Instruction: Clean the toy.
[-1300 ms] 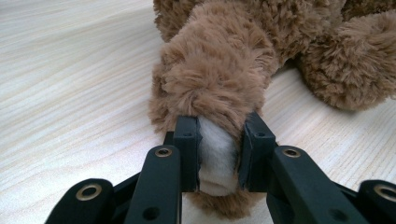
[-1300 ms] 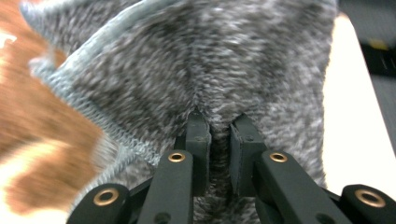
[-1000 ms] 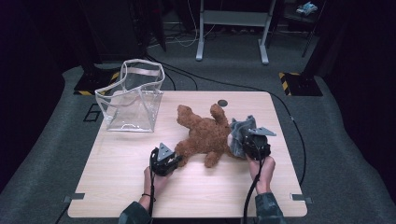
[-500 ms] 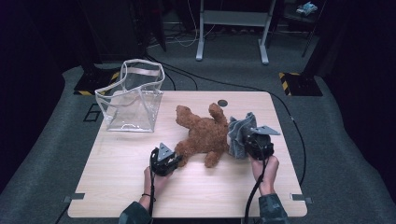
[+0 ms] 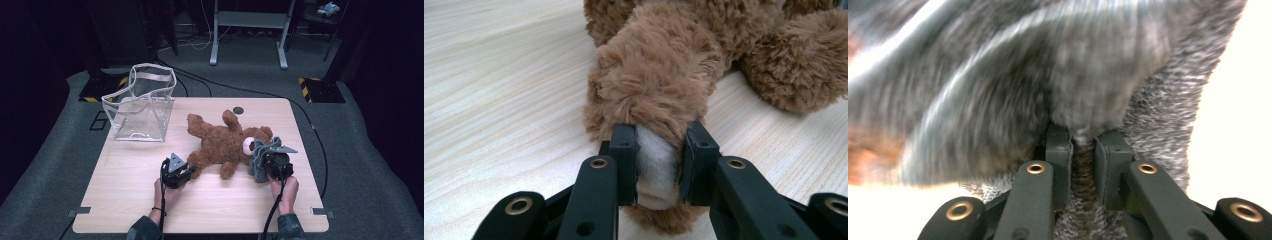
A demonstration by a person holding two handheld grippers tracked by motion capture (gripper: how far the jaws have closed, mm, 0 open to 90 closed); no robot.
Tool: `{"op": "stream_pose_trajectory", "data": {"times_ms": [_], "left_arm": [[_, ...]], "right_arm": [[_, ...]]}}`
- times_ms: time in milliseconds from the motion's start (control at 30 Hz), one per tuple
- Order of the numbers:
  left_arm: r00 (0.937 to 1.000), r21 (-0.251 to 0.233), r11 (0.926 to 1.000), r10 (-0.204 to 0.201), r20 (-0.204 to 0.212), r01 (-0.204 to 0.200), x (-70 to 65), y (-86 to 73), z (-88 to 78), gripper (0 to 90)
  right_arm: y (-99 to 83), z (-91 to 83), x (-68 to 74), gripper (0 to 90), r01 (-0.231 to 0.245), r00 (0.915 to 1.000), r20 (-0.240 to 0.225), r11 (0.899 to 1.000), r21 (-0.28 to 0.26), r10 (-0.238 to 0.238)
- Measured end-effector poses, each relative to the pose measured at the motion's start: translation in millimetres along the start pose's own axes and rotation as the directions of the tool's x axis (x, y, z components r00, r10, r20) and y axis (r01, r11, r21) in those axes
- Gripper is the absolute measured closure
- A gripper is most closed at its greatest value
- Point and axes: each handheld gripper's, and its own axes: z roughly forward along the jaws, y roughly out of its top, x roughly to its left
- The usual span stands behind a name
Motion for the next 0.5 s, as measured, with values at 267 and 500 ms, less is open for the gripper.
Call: {"op": "stream_pose_trajectory", "data": {"times_ms": [267,500], "left_arm": [[1.0,0.0,1.0,0.0,0.001,0.0,0.2,0.0,-0.1,72.2],[1.0,0.002,1.0,-0.004,0.005,0.004,0.7,0.0,-0.2,72.2]], "right_arm": [[45.0,-22.3,39.4,78.7,0.109,0.9926,-0.042,0.989,-0.1,-0.114],[17.4,1.3,41.2,78.9,0.122,0.9924,-0.018,0.992,-0.019,-0.122]]}}
